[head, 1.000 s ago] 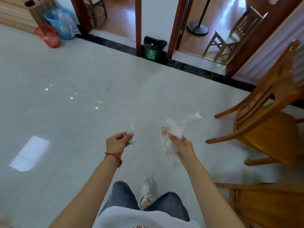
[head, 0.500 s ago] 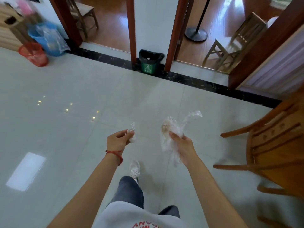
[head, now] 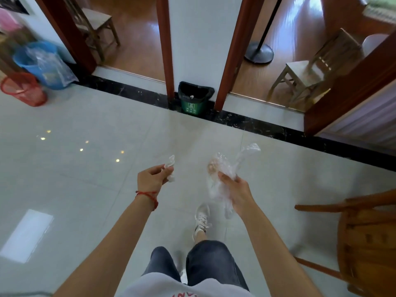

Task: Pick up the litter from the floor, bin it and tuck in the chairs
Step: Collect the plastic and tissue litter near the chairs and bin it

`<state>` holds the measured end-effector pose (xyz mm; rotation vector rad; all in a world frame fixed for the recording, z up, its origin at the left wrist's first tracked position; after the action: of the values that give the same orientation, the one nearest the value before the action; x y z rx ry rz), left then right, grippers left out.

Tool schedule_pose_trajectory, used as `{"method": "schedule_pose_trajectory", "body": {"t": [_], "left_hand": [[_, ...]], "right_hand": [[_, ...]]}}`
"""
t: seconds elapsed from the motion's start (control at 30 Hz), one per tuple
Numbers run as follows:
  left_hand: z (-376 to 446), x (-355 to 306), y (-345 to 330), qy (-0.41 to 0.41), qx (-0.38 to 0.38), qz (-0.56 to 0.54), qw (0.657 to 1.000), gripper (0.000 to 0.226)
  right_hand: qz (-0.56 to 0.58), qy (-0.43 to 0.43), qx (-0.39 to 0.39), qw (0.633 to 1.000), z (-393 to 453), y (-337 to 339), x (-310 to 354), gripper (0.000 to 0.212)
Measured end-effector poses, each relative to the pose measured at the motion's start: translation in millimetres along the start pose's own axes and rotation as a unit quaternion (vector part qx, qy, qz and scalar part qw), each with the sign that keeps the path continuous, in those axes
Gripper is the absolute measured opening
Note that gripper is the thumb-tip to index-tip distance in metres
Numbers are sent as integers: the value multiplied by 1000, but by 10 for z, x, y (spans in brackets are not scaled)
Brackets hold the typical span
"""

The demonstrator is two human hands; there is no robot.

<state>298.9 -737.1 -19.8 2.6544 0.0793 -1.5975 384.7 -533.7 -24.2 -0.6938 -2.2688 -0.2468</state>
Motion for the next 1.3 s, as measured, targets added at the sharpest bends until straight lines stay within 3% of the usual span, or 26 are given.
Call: {"method": "schedule_pose_trajectory", "body": {"t": [0.2,0.37,0.63,0.77,0.93,1.07,1.17,1.3], "left_hand": [[798,-413,-669,15,-8,-6,1000,23],[1333,-845,-1118,2,-14,-5,1000,28],[2468,-1352,-1515,21,-9,6,1000,30],[3190,-1597,-1684,34,1,27,999,29],[3988,-1961,-1784,49,5,38,998,28],[4500,-2124,-1949,63,11,64,996,30],[4795,-2159,-2101,73,13,74,995,29],[5158,-2134,-2334,88,12,83,993,29]], "right_hand": [[5,-2,-3,1000,882,-81,864,24],[-10,2,11,1000,1414,-176,1532,13],[-15,-16,3,1000,2322,-560,2276,40],[-20,-34,-24,999,2846,-834,2650,33],[-15,-54,-52,997,3379,-1255,3079,47],[-19,-64,-56,996,3741,-1433,3303,30],[-48,-52,-49,996,3987,-1498,3370,32],[-49,-94,-50,993,4416,-1526,3488,16]]}}
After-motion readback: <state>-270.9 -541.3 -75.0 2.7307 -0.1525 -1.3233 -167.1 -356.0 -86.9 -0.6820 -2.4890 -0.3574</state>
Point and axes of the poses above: each hand's wrist, its own z-axis towards the middle knuckle, its own y-axis out of the back of the hand, x = y × z, the point moved 2 cm from there along z, towards the middle knuckle, and after that the axes turned 2 degrees about -y, right-handed, at the moved point
